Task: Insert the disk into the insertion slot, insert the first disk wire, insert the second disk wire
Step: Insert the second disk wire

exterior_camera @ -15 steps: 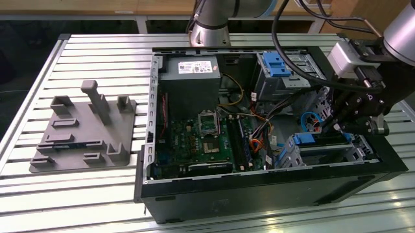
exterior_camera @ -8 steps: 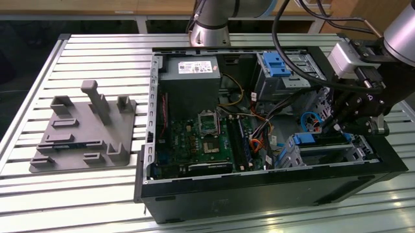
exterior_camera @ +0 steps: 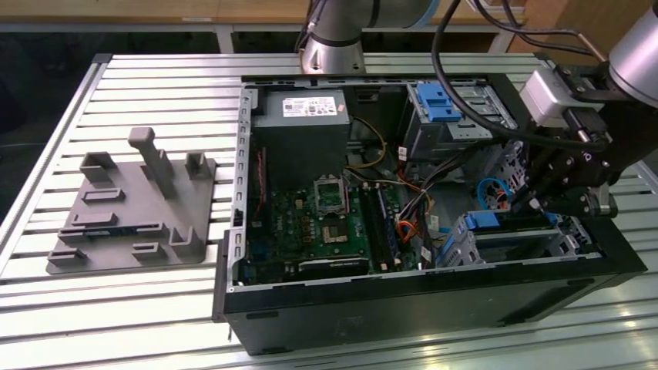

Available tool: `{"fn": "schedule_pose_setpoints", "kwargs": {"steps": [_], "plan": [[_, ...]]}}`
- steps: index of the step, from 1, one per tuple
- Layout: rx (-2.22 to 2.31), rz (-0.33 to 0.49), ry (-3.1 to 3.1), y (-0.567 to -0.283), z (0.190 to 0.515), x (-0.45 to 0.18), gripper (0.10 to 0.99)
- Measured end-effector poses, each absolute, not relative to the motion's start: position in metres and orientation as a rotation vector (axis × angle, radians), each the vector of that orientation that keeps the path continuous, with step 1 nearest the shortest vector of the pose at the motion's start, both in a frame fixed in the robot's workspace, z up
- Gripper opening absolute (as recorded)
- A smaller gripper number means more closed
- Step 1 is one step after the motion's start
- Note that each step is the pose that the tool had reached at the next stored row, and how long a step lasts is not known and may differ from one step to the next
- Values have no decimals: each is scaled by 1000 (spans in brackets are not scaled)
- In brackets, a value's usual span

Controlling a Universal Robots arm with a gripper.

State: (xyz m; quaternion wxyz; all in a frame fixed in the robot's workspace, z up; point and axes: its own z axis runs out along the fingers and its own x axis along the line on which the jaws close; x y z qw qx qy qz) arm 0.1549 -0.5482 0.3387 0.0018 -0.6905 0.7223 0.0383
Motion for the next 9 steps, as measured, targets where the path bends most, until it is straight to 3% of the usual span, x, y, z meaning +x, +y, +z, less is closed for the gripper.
{"fn": "schedule_pose_setpoints", "kwargs": {"steps": [9], "plan": [[-2167,120,2267,-548,336,155,157]]}}
